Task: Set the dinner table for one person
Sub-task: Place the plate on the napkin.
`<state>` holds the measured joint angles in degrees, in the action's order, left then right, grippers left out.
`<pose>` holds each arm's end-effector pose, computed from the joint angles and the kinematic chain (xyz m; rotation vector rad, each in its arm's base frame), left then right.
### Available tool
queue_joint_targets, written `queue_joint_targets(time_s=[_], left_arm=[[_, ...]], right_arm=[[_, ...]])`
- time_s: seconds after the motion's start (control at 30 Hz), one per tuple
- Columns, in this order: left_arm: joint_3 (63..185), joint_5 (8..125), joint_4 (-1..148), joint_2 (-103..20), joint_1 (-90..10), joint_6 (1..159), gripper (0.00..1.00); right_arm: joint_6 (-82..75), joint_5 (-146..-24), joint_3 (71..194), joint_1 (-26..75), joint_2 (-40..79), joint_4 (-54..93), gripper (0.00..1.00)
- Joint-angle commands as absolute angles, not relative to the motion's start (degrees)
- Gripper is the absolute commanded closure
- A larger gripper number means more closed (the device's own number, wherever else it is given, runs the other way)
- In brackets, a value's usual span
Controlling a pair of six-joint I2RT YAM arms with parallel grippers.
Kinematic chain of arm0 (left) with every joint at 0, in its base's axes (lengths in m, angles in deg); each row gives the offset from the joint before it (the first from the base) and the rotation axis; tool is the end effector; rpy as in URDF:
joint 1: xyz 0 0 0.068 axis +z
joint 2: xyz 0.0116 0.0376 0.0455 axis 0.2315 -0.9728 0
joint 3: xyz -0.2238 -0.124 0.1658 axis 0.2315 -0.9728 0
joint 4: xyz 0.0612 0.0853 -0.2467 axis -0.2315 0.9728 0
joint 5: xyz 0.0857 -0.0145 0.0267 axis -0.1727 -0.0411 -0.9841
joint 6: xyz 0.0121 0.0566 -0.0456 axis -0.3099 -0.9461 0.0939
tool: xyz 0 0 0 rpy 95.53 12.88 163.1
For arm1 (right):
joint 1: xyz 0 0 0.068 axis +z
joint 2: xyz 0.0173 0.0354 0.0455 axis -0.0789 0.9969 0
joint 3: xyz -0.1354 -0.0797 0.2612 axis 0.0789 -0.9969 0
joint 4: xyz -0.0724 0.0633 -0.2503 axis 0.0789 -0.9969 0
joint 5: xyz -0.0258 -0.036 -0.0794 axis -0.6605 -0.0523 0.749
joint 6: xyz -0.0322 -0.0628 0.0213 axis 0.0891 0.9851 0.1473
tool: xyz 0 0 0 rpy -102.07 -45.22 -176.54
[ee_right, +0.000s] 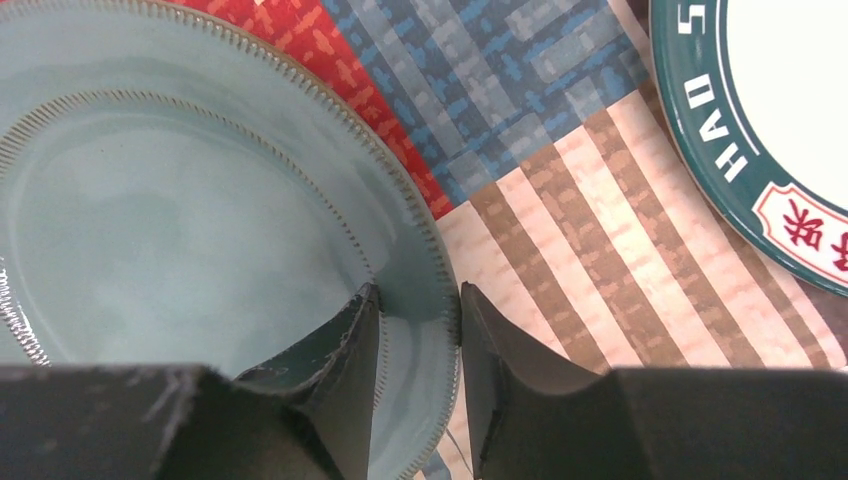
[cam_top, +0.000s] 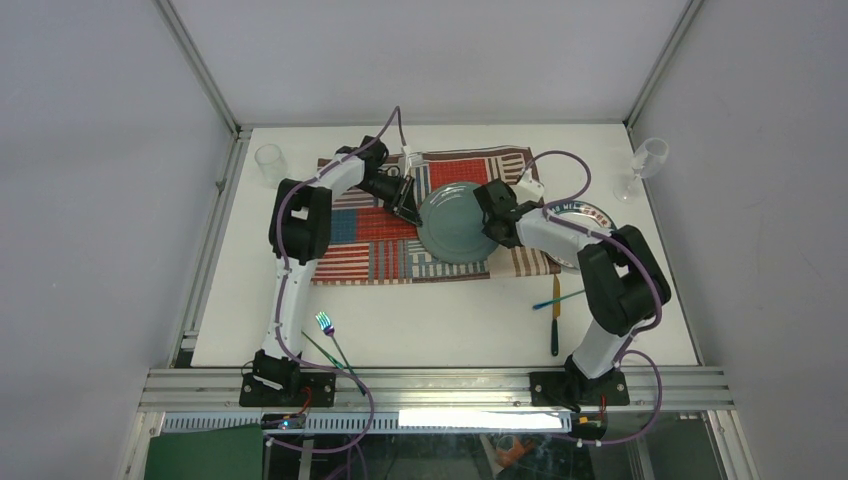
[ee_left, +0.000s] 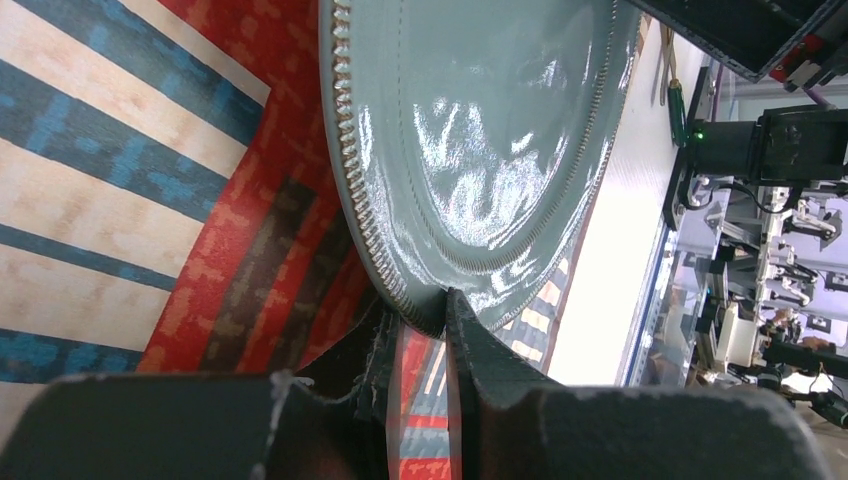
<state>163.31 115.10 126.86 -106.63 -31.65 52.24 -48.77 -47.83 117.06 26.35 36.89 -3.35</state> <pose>0.4748 -0.2112 0.1269 0.8964 2.4895 -1.4401 0.3241 0.1587 0.1859 0.6088 2.3702 -0.0702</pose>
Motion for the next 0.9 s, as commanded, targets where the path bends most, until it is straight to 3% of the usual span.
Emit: queue_joint_targets(time_s=[0.0, 0.27, 0.53, 0.83, 0.87], left_arm=[[163.2, 114.2, 127.8, -103.9, -35.6, 48.4, 1.0], [163.9, 105.5, 126.3, -100.0, -35.6, 50.8, 1.0], [163.5, 105.9, 126.4, -100.1, -35.6, 50.3, 1.0], [163.5, 102.8, 126.8, -100.6, -35.7, 51.0, 1.0], [163.8, 101.0, 126.5, -100.6, -35.7, 52.0, 0.95]], right_arm=[[-46.7, -45.2, 118.0, 26.6, 32.8, 0.3, 0.66], [-42.2, -44.2, 121.0, 26.6, 32.3, -3.8, 0.63], [-45.5, -36.2, 122.7, 26.8, 36.7, -11.0, 0.53], [-43.4, -37.0, 123.1, 26.8, 37.0, -9.0, 0.5], [-43.3, -36.7, 123.0, 26.8, 36.9, -9.0, 0.5]])
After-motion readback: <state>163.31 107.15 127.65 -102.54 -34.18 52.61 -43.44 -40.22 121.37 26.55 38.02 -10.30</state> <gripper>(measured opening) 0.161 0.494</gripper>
